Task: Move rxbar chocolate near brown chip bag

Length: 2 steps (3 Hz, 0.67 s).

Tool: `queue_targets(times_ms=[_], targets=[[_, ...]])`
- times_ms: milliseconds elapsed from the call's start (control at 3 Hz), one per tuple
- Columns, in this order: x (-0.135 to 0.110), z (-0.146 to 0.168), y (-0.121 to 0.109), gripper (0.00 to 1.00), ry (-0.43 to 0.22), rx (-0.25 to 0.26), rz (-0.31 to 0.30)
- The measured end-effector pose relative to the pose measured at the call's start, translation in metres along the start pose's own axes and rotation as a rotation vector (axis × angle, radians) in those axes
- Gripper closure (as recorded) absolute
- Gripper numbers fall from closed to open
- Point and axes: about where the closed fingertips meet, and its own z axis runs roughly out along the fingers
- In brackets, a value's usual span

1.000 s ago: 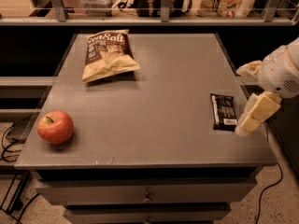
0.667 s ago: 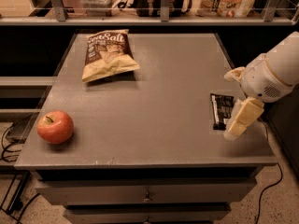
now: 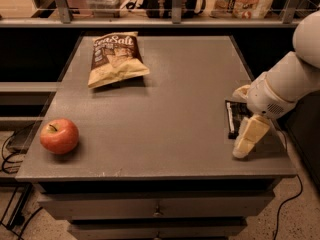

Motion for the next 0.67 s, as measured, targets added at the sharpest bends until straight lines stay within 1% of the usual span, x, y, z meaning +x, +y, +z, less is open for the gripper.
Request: queue_targets(times_ms=[333, 667], targets=[[0.0126, 0.0066, -0.0052, 0.0, 0.022, -0.006, 0.02], [0.0186, 0.008, -0.0084, 0.17, 0.053, -0.025, 0.025]])
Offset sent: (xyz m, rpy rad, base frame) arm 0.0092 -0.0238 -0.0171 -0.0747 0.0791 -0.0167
